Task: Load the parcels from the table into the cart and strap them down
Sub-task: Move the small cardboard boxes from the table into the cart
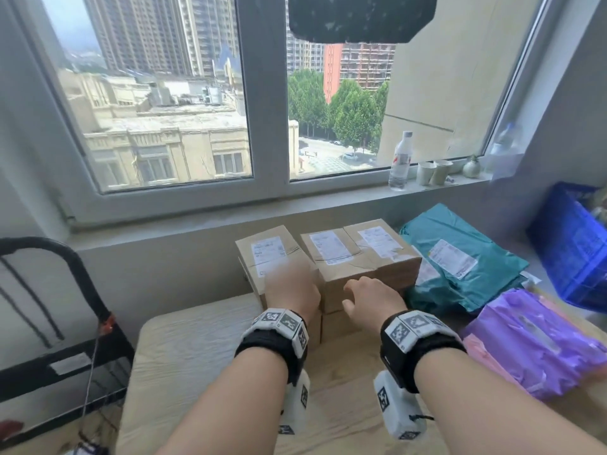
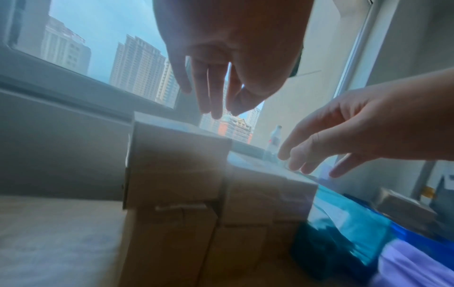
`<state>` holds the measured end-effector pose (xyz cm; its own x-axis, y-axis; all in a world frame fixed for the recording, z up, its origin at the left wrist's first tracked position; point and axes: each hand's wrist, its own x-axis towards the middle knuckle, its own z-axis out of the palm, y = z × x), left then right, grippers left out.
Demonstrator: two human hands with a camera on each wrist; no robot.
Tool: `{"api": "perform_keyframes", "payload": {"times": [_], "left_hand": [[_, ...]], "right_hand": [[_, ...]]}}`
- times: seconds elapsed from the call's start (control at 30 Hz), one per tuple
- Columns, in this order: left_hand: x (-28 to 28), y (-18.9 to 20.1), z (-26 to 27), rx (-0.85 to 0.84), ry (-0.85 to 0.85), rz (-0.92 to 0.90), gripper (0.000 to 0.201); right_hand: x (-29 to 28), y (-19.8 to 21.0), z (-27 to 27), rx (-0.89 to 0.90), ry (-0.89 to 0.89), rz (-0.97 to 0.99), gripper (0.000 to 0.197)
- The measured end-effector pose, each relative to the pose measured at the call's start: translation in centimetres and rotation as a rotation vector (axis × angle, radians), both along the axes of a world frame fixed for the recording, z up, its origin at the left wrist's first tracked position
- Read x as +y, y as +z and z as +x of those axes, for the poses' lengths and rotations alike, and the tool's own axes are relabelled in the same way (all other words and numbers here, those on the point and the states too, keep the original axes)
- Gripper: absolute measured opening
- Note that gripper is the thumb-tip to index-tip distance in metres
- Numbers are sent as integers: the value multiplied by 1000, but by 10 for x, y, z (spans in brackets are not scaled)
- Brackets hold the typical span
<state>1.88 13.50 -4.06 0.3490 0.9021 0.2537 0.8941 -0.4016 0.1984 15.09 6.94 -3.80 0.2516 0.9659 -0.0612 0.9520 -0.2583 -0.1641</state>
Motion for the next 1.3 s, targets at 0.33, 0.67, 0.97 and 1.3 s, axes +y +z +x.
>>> {"api": "perform_keyframes", "payload": {"times": [0.33, 0.67, 0.97, 1.3], "left_hand": [[68, -5, -30, -270, 361, -160, 60], [98, -37, -32, -565, 556, -461, 83], [97, -56, -27, -628, 571, -588, 58], [88, -61, -31, -742, 505, -570, 58]], "right_hand": [[70, 5, -7, 198, -10, 108, 42], [105, -22, -14, 360, -17, 61, 56], [109, -34, -12, 351, 18, 71, 46], [102, -37, -22, 430, 12, 82, 45]]}}
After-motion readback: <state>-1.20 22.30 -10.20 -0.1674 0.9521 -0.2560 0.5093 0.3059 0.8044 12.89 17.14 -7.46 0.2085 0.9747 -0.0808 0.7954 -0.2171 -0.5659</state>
